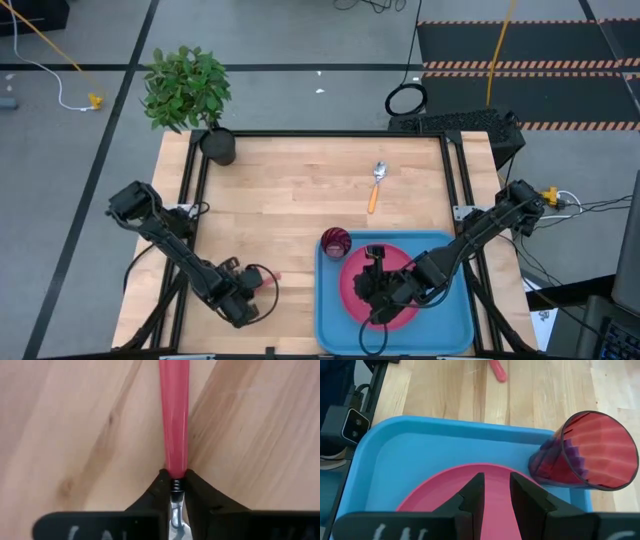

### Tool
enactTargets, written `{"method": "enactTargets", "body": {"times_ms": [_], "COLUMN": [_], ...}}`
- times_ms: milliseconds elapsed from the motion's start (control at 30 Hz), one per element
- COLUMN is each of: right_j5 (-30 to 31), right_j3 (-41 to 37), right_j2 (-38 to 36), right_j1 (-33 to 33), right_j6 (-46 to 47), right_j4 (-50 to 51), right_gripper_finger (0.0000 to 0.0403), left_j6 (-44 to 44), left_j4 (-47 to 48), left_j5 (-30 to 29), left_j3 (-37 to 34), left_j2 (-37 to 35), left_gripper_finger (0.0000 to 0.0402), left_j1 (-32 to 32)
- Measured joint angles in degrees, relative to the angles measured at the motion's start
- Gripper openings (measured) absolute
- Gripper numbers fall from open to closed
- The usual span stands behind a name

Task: Pick and place plate/cup/fork/spoon on tray
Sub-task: Put the red fork on the left of the red plate on the blue tray

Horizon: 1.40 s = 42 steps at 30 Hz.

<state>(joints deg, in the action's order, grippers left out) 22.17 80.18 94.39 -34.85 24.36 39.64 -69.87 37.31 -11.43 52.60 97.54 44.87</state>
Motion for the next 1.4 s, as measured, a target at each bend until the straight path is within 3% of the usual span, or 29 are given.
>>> {"method": "enactTargets", "body": {"times_ms": [167, 300, 433, 667, 1067, 1400], "right_j5": [0.0, 0.1, 1.8, 3.3, 8.5, 9.4], "right_j3": [0.0, 0.0, -0.4, -7.8, -9.7, -9.3], "right_j2": [0.0, 0.0, 0.2, 0.3, 1.2, 10.6], "right_j1": [-0.1, -0.1, -0.1, 0.2, -1.2, -0.5], "right_j6": [0.4, 1.6, 3.6, 2.8, 3.2, -1.6], "right_j4": [-1.0, -2.1, -4.6, -24.5, -31.7, -42.8], "right_gripper_finger": [0.0084, 0.0084, 0.0084, 0.0084, 0.0084, 0.0084], "left_j6": [13.9, 19.8, 23.3, 28.2, 36.3, 43.3], "left_j4": [0.0, 0.1, 0.0, 0.1, 0.4, 0.6], "left_j5": [0.4, 0.7, 3.6, 5.0, 5.0, 5.2], "left_j3": [0.0, 0.0, 0.1, 0.8, 3.5, 7.7], "left_j2": [0.0, 0.0, -0.1, 0.0, 0.0, 0.0], "left_gripper_finger": [0.0028, 0.0055, 0.0054, 0.0030, 0.0038, 0.0040], "left_j1": [-2.8, -4.9, -6.5, -7.9, -10.3, -13.1]}}
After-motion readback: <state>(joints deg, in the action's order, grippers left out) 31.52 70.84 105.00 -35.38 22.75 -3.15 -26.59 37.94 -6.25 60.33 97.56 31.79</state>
